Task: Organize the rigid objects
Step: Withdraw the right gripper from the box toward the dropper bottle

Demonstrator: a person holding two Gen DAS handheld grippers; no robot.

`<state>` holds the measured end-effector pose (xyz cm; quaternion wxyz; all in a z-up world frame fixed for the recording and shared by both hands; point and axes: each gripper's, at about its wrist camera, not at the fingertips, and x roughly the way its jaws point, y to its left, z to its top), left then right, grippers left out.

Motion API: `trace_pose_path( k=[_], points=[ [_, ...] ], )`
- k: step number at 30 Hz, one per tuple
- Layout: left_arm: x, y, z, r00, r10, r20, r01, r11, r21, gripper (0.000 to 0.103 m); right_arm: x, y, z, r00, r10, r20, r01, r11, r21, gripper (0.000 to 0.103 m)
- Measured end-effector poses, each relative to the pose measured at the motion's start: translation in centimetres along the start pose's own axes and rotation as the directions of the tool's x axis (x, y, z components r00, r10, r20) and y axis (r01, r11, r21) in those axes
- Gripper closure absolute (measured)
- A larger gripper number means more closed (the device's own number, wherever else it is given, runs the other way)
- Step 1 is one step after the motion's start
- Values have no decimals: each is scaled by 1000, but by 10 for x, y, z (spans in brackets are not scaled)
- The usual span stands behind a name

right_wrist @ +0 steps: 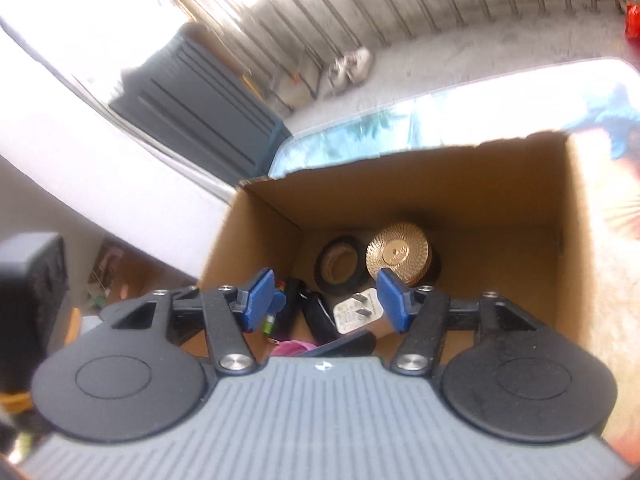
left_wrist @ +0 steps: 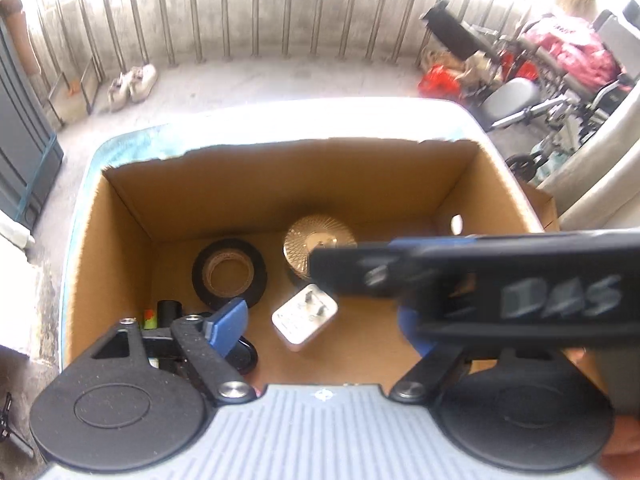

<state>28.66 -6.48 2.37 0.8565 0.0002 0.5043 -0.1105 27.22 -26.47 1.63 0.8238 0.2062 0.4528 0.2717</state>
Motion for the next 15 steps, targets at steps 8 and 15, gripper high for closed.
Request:
trace_pose_path(
  k=[8,15],
  points=[
    [-74,-10,-35,986,-64,153,54,996,66,10,-104,9,-49,973,109,203,-117,993,31,37],
    [-131,-15,-88,954,-146,261,119,986,118,7,-161,24,-129,925,151,348,-168,986,20,22]
  ],
)
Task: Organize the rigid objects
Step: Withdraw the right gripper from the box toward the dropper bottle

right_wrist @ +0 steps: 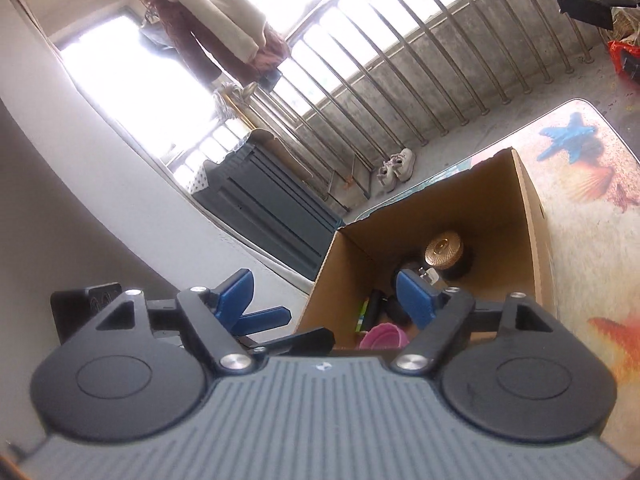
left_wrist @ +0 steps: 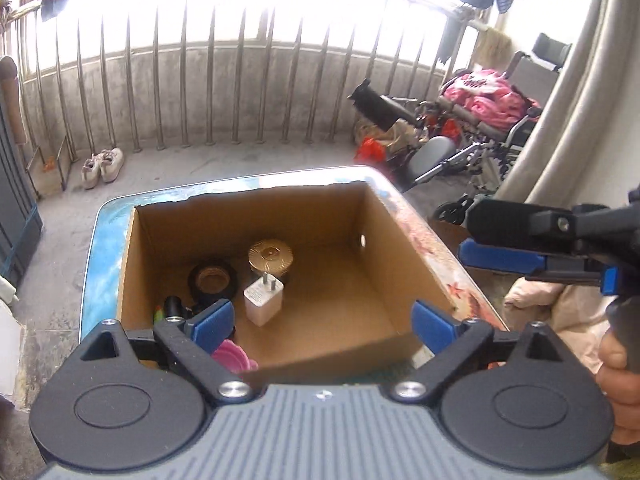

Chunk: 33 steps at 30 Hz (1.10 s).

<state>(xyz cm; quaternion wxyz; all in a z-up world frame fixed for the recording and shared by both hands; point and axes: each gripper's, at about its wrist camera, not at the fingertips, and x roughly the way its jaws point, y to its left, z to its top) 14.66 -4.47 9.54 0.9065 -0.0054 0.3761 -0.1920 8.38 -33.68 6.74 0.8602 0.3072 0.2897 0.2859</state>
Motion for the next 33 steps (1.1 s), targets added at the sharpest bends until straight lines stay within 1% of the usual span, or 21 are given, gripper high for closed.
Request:
trace_pose_path(
  k=[3,5,9,14,15,18,22,25,30,32,33],
  points=[
    [-16,-9,-22,999,25,22,-25,999,21,7,-23,5,-33,999,-18,42,18,1000,-6,19],
    [-23,-12,-38,999,22,25,-23,1000,11,6,-31,6,-51,998,-38,56,39,999,-9,18],
    [-26,-18,-70,999,-18,-32,18,1000,-11,6,-40,7,-82,998,-54,40,55,998,-14,18],
    [-26,-26,-101,997,8,-72,-8,1000,3,6,-43,3,-111,999,-45,18,45,999,8,17],
    [-27,-28,-105,997,3,-79,-3,1000,4,6,-44,3,-115,999,-42,15,42,999,12,17],
    [-33,-32,-112,997,-22,-72,22,1000,-4,0,-46,4,-125,999,-41,15,41,999,10,17],
    [-41,-34,-114,997,-41,-59,40,999,-6,0,-48,8,-126,999,-25,20,25,1000,2,17],
    [-42,-34,-115,998,-49,-44,49,999,-10,0,-48,10,-126,999,-32,27,33,999,-10,17],
    [-41,-26,-121,990,-139,-30,137,989,-63,0,-49,7,-127,998,-49,26,49,999,-5,17],
    [-41,-22,-125,988,-152,-12,151,986,-78,0,-47,4,-129,998,-60,26,60,998,0,17],
    [-41,-21,-127,990,-144,1,144,987,-76,0,-44,3,-129,998,-64,23,64,998,2,17]
  ],
)
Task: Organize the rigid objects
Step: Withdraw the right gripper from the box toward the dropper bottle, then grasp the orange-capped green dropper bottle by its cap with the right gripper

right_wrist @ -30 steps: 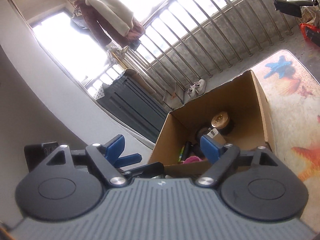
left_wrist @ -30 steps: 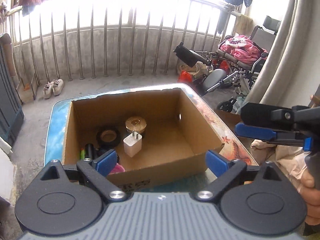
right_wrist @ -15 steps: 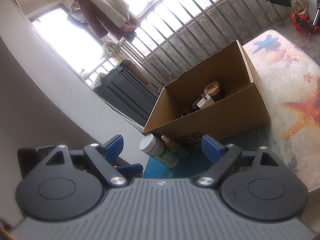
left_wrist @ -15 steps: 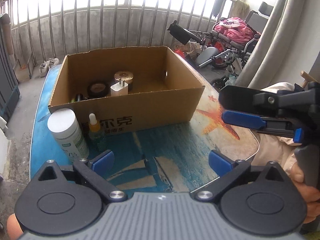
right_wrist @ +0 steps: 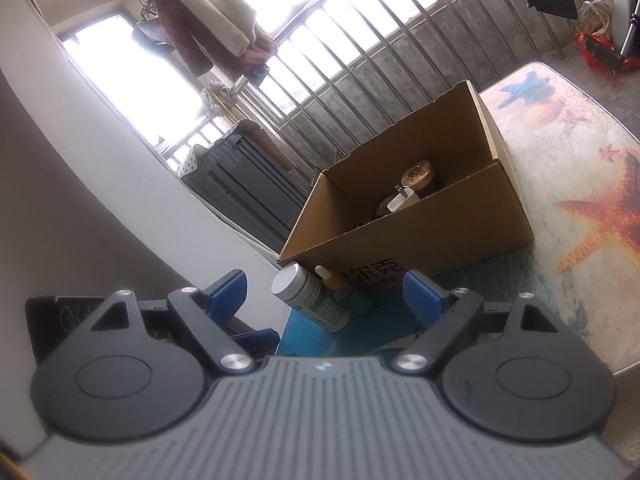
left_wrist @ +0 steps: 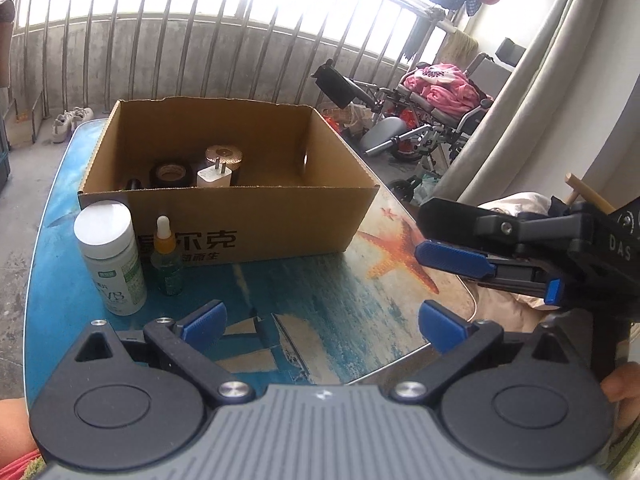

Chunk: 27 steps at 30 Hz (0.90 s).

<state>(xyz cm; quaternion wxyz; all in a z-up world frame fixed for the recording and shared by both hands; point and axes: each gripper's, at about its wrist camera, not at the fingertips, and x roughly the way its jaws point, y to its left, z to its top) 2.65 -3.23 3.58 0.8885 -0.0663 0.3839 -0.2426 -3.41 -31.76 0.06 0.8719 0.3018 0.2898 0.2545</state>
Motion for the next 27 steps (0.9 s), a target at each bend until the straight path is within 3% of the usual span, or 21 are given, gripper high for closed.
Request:
trace_pose_path(
  k=[5,8,11,17,21,27],
  points=[
    [3,-1,-11,983,159,89,-166,983,76,0,27,1,-3,998,-13,-57,13,1000,-12,17],
    [12,-2,-17,956,263,133,-281,948,151,0,47,8,-2,997,-17,-81,14,999,-46,18],
    [21,-2,-22,933,321,159,-351,910,220,0,70,18,2,995,-37,-95,25,992,-125,24],
    [41,11,-25,934,319,161,-349,911,218,5,127,41,7,981,-115,-155,57,941,-334,50],
    [53,20,-25,929,335,161,-363,910,203,20,158,52,11,969,-154,-193,59,903,-426,63],
    [63,34,-23,944,301,135,-322,927,191,33,190,62,11,958,-166,-232,29,866,-499,76]
  ],
)
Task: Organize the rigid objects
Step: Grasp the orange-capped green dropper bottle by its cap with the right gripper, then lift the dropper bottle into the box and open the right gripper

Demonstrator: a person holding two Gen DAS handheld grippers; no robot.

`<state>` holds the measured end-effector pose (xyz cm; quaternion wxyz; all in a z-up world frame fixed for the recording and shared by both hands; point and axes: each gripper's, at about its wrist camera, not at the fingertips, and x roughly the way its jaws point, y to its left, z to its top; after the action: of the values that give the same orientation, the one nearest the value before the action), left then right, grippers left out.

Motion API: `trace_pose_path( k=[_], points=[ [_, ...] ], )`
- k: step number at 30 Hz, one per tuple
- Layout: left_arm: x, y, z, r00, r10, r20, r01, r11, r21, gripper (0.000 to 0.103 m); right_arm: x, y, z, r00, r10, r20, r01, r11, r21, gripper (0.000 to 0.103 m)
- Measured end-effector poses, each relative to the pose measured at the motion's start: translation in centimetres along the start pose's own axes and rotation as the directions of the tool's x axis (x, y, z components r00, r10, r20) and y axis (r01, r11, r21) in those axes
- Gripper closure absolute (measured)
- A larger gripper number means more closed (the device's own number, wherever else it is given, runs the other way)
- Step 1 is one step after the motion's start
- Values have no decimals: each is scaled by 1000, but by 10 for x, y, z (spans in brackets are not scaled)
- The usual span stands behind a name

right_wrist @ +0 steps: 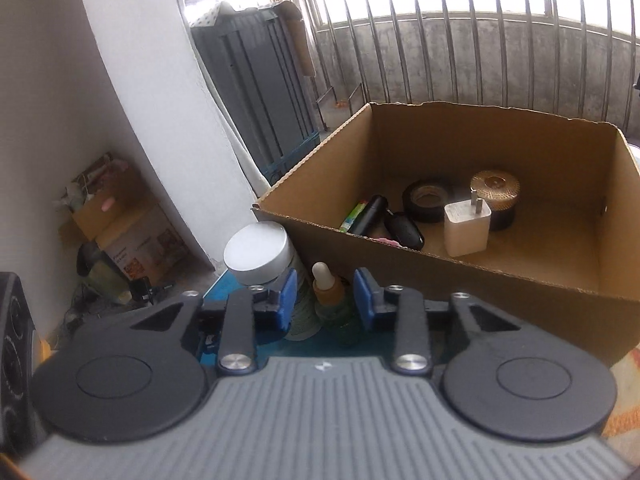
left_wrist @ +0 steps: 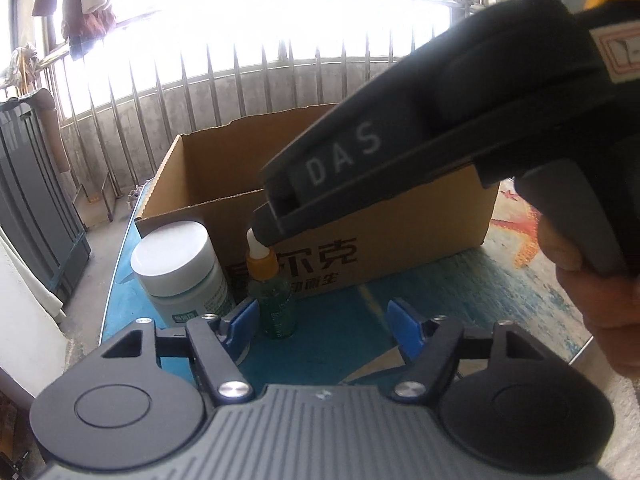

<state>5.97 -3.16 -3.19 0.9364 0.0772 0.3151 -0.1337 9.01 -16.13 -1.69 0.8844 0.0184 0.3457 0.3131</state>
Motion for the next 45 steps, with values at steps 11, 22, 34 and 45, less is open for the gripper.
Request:
trace_pose_path(
  k=[11,22,34,45],
  points=[
    [6,5,-1,1000,-25,-4,25,1000,-5,36,29,2,4,1000,10,-19,-11,999,-38,94],
    [10,-2,-1,1000,-17,-4,17,1000,1,36,1,-10,-7,1000,-22,-5,22,1000,18,95],
    [22,-26,-4,996,-89,-26,91,993,72,45,-41,-30,-34,997,-72,-14,73,989,125,95],
    [33,-37,-11,994,-105,-39,109,987,118,62,-52,-40,-38,999,-40,-19,43,985,166,94]
  ],
)
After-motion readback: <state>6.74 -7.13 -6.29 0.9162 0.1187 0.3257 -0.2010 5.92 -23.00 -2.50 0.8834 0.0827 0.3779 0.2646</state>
